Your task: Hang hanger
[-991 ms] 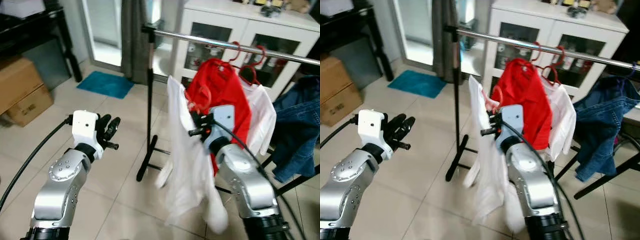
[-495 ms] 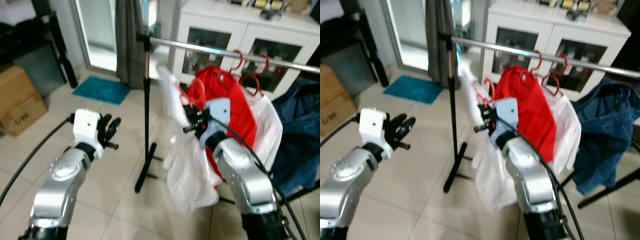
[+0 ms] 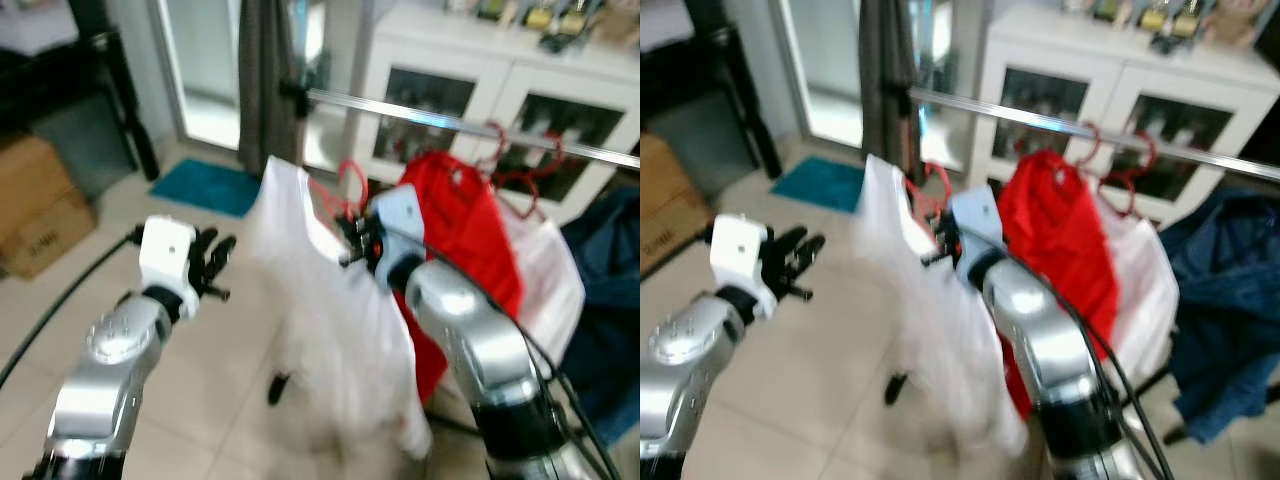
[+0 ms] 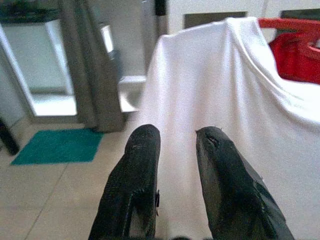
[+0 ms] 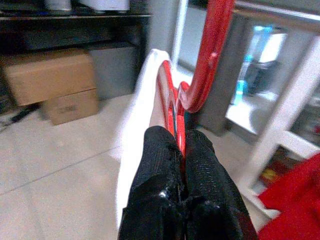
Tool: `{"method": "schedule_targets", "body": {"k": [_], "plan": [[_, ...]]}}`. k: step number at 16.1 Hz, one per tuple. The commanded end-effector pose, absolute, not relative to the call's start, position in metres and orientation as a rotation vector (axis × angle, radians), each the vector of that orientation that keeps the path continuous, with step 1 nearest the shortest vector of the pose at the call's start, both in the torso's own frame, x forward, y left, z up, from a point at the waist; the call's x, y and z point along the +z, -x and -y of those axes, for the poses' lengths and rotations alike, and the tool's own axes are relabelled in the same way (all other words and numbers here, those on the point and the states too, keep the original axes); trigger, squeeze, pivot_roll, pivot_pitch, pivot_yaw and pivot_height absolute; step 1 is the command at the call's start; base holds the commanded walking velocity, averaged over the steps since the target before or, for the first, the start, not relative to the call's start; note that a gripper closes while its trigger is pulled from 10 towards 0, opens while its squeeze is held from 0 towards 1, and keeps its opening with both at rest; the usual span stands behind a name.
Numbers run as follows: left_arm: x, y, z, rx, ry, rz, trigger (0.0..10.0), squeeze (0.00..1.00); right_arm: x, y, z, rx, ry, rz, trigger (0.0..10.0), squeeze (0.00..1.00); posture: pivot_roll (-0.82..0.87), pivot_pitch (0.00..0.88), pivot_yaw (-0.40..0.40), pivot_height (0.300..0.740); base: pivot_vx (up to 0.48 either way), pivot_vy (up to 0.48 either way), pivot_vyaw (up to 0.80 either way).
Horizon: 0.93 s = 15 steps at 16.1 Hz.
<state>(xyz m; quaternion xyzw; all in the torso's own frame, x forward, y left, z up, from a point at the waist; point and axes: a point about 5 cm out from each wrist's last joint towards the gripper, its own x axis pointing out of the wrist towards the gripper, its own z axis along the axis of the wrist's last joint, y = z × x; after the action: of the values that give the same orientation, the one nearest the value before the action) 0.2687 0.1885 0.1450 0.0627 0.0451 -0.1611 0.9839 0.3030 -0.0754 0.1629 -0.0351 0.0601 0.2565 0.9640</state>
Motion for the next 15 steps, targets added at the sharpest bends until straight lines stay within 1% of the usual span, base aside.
{"method": "schedule_targets", "body": {"k": [1,4,5,7,8,9,10,11,12,14,15], "plan": [[0.146,-0.269,-0.181,-0.361,-0.136,-0.090,10.0,0.00,0.163,-0.309,0.087,0.452,0.068,-0.131,10.0,0.00,0.06,0.000,-0.047,0.740,0.356,0.000,0.00],[0.147,-0.268,-0.181,-0.378,-0.149,-0.094,10.0,0.00,0.167,-0.317,0.089,0.425,0.093,-0.129,10.0,0.00,0.07,0.000,-0.048,0.740,0.355,0.000,0.00],[0.147,-0.268,-0.179,-0.405,-0.162,-0.100,10.0,0.00,0.166,-0.326,0.097,0.352,0.158,-0.158,10.0,0.00,0.07,0.000,-0.047,0.740,0.352,0.000,0.00],[0.147,-0.268,-0.177,-0.427,-0.168,-0.104,10.0,0.00,0.162,-0.333,0.109,0.273,0.238,-0.204,10.0,0.00,0.07,0.000,-0.046,0.740,0.351,0.000,0.00],[0.147,-0.268,-0.177,-0.427,-0.168,-0.104,10.0,0.00,0.162,-0.333,0.109,0.273,0.238,-0.204,10.0,0.00,0.07,0.000,-0.046,0.740,0.349,0.000,0.00],[0.145,-0.268,-0.173,-0.454,-0.172,-0.114,10.0,0.00,0.158,-0.336,0.125,0.197,0.306,-0.250,10.0,0.00,0.06,0.000,-0.045,0.740,0.345,0.000,0.00],[0.144,-0.267,-0.170,-0.471,-0.174,-0.119,10.0,0.00,0.156,-0.336,0.133,0.171,0.358,-0.265,10.0,0.00,0.06,0.000,-0.044,0.740,0.330,0.000,0.00],[0.144,-0.267,-0.169,-0.477,-0.174,-0.121,10.0,0.00,0.155,-0.336,0.137,0.164,0.383,-0.270,10.0,0.00,0.06,0.000,-0.044,0.740,0.315,0.000,0.00],[0.143,-0.267,-0.167,-0.492,-0.174,-0.125,10.0,0.00,0.152,-0.334,0.143,0.173,0.430,-0.288,10.0,0.00,0.06,0.000,-0.044,0.740,0.000,0.000,0.00],[0.143,-0.267,-0.165,-0.505,-0.164,-0.126,10.0,0.00,0.147,-0.326,0.148,0.241,0.420,-0.325,10.0,0.00,0.05,0.000,-0.039,0.740,0.000,0.000,0.00],[0.142,-0.267,-0.165,-0.506,-0.163,-0.133,10.0,0.00,0.144,-0.324,0.152,0.246,0.402,-0.341,10.0,0.00,0.05,0.000,-0.037,0.740,0.000,0.000,0.00]]}}
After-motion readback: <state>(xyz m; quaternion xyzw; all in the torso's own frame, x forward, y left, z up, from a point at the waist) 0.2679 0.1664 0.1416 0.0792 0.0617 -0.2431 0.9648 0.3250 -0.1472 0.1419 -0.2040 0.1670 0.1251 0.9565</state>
